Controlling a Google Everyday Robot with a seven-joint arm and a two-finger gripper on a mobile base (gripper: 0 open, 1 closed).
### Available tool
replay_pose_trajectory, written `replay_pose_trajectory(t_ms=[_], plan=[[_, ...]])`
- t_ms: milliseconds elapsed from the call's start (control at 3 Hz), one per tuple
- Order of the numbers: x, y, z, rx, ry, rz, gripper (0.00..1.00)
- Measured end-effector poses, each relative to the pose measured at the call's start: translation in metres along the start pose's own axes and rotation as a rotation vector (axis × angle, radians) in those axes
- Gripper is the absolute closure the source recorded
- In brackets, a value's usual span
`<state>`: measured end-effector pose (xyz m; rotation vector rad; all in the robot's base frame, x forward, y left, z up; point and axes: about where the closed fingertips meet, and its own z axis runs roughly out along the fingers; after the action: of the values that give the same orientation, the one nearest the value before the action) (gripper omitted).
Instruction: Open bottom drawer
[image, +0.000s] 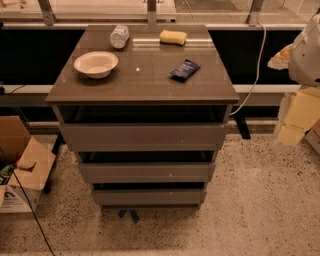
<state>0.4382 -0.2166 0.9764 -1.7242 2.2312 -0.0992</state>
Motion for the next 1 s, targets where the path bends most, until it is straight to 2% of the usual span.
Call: replay_pose_trajectory(t_ms=[667,1000], plan=[[-0.006,0.003,0.008,0.002,-0.002,-0.017,0.00],[-0.016,0.008,0.025,0.013,-0.020,-0.040,0.00]])
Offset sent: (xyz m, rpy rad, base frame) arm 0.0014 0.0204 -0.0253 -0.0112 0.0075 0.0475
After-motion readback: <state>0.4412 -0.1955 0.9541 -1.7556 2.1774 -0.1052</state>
